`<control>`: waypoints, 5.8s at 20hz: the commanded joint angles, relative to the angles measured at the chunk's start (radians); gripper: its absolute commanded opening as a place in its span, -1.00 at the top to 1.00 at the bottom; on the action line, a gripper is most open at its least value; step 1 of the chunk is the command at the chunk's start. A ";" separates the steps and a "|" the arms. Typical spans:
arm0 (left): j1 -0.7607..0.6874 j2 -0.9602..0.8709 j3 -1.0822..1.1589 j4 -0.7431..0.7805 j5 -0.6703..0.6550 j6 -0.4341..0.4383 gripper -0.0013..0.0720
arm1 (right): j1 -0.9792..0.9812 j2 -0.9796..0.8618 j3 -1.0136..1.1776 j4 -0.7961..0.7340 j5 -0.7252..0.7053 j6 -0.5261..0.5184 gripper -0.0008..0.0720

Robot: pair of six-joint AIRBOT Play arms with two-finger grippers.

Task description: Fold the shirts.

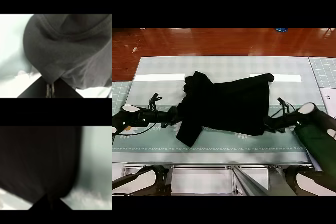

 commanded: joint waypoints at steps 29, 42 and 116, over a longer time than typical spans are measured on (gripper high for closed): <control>0.087 0.641 1.310 0.091 -0.591 -0.187 0.90 | -0.083 0.599 1.268 -0.280 0.452 0.064 0.91; 0.030 0.246 0.658 0.113 -0.311 -0.140 0.90 | -0.083 0.157 0.775 -0.143 0.138 -0.069 0.91; 0.281 0.241 0.962 -0.403 -0.191 0.049 0.90 | -0.267 0.019 1.390 -0.111 0.187 -0.019 0.91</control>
